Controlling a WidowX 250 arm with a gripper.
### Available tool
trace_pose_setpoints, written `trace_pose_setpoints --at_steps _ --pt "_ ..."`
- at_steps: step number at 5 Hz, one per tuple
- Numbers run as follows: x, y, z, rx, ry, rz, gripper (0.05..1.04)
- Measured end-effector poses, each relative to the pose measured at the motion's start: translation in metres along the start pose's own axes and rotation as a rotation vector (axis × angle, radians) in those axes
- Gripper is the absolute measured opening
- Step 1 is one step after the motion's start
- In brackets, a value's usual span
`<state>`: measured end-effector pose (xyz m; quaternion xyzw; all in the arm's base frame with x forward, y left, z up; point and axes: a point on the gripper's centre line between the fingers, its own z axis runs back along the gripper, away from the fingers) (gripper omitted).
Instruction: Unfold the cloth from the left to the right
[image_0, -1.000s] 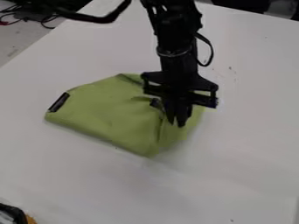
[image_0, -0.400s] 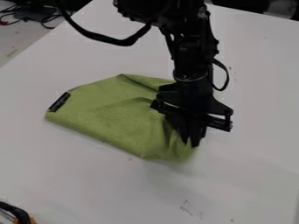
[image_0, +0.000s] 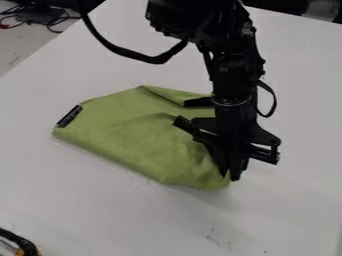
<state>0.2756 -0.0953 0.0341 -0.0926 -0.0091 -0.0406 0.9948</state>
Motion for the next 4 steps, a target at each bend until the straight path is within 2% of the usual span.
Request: trace_pose_setpoints --at_steps 1,2,3,4 --pt "-0.005 -0.003 -0.003 0.001 0.011 0.004 0.288" --pt "-0.006 -0.009 -0.004 0.013 0.009 -0.013 0.575" --pt "0.003 -0.014 0.003 0.011 -0.017 -0.01 0.873" --pt "0.012 -0.022 0.021 -0.024 -0.079 -0.005 1.012"
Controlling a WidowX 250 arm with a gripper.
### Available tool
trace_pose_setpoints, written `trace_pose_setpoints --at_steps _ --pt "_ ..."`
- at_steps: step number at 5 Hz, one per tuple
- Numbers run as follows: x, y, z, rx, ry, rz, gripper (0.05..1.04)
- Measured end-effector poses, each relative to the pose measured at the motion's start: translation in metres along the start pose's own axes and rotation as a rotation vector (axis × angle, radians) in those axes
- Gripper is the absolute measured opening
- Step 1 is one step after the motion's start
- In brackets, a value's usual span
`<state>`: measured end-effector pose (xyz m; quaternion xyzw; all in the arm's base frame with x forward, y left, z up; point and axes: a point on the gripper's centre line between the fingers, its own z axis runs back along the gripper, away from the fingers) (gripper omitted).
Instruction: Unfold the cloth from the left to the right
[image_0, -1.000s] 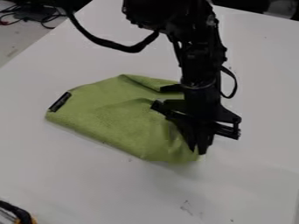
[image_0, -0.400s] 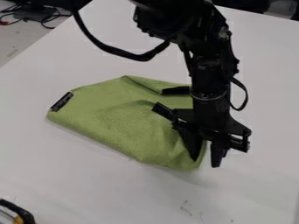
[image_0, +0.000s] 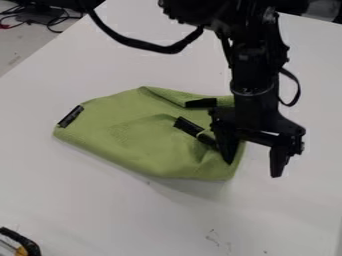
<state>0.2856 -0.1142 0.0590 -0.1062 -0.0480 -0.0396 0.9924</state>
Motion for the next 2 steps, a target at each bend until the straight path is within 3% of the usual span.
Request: trace_pose_setpoints --at_steps 1,2 --pt "0.0056 -0.0237 0.0188 -0.045 -0.05 -0.022 1.007" --pt "0.0033 -0.0319 0.0254 -0.041 -0.058 -0.007 1.001"
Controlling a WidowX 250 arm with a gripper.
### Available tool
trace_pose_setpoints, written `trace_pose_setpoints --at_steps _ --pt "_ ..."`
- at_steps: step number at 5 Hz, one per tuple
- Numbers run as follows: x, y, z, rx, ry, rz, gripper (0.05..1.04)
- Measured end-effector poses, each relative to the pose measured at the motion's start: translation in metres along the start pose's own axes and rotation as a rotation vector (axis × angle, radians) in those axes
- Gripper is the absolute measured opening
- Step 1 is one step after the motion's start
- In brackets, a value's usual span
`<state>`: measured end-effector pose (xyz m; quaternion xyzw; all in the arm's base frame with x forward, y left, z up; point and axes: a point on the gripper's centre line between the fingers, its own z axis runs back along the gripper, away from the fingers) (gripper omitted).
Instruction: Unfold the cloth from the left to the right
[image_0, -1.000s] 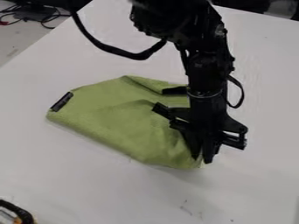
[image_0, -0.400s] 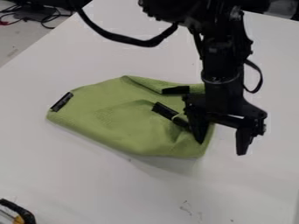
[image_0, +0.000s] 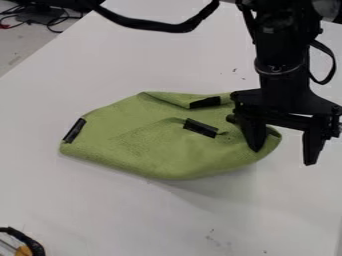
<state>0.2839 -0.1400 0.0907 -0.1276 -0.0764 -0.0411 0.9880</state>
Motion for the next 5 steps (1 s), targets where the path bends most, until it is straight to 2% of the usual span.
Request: trace_pose_setpoints --at_steps 1,3,4,5 --pt "0.0 0.009 0.001 0.056 0.002 -0.006 1.001" --pt "0.008 0.01 0.027 0.113 -0.022 0.001 1.001" --pt "0.006 0.017 0.029 0.112 0.008 0.024 1.001" --pt "0.012 0.041 0.032 0.157 0.034 0.1 1.001"
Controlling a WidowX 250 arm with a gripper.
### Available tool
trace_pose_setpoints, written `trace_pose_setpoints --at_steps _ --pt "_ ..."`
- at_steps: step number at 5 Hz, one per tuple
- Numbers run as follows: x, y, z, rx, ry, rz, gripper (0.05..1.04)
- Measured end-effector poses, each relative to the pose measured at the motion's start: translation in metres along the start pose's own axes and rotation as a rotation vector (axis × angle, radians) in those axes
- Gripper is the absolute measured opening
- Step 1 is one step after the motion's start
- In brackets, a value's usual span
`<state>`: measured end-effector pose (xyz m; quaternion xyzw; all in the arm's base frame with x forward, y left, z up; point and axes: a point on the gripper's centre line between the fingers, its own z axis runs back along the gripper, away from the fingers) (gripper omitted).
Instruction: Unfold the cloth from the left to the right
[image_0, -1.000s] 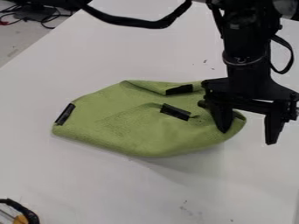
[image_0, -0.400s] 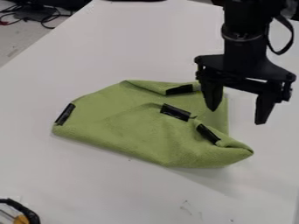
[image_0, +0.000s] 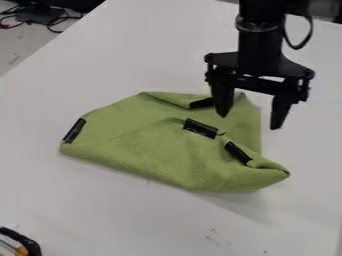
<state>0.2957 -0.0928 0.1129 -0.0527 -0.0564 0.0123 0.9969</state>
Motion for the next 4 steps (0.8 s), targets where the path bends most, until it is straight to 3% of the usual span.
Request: trace_pose_setpoints --at_steps 3,4 --pt "0.009 0.063 0.006 0.052 0.013 0.177 1.001" --pt "0.002 0.083 0.002 0.066 0.045 0.213 1.001"
